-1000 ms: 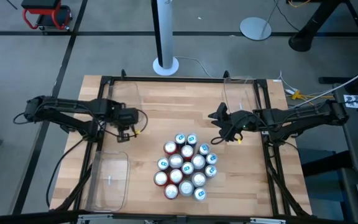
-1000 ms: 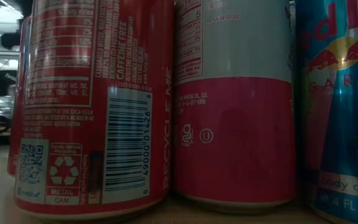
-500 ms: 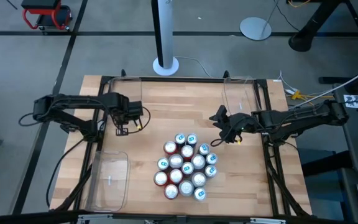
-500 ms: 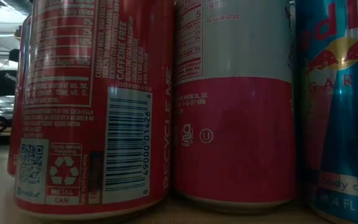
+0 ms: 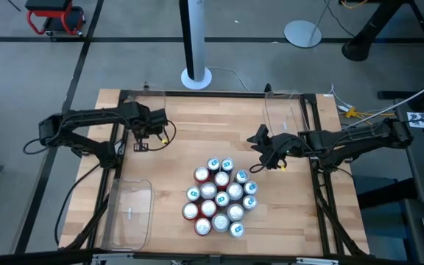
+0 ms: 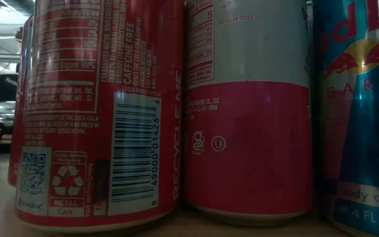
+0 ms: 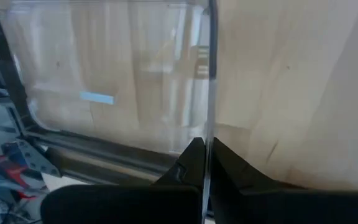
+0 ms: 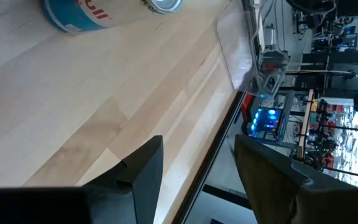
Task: Sort soda cans
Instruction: Move the transparent bins into the top middle
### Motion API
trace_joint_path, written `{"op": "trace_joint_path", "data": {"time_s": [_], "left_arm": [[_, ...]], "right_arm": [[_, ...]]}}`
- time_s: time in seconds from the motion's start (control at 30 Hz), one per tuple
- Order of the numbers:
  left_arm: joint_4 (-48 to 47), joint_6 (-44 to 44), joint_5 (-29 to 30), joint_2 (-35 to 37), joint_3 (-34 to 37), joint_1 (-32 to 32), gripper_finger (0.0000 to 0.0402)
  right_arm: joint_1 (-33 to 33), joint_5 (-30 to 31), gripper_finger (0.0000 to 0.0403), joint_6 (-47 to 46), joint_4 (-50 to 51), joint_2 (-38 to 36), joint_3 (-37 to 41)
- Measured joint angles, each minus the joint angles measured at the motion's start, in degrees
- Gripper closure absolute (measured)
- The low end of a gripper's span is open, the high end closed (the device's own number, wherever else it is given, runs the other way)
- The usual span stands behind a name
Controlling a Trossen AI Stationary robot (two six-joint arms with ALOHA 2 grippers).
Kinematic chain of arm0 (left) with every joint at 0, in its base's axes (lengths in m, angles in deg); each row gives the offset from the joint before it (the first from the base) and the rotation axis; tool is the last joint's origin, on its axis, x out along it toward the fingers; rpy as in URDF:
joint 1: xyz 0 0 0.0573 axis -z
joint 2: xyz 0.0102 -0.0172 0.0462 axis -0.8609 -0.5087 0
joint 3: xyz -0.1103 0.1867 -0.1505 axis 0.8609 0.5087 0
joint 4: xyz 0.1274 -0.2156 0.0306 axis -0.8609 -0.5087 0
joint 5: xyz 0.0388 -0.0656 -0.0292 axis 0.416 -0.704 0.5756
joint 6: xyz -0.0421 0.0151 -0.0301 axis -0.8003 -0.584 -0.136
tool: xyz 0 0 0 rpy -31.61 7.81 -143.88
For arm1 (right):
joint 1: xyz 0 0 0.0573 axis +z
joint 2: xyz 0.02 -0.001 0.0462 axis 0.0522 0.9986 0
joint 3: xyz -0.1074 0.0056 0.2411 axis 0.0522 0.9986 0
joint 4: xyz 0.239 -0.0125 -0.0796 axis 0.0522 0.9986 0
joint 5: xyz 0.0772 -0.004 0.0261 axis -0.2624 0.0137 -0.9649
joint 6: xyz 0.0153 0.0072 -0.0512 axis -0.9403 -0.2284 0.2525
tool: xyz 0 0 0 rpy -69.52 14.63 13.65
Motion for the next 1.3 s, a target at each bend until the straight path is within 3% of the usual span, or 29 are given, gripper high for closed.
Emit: {"op": "trace_joint_path", "data": {"time_s": [0.33,0.77,1.3], "left_arm": [[1.66,1.28,-0.06,0.02,0.0,-2.77,0.0366],[-1.27,2.33,2.38,0.01,-0.01,-3.21,0.0285],[-7.19,-1.86,2.84,0.0,-3.06,-1.0,0.0276]], "right_arm": [[0.0,0.0,0.0205,0.02,-0.11,0.01,-0.01],[0.0,0.0,0.0205,0.04,-0.15,0.01,0.0],[-0.09,0.06,0.0205,0.07,-0.92,0.01,0.0]]}}
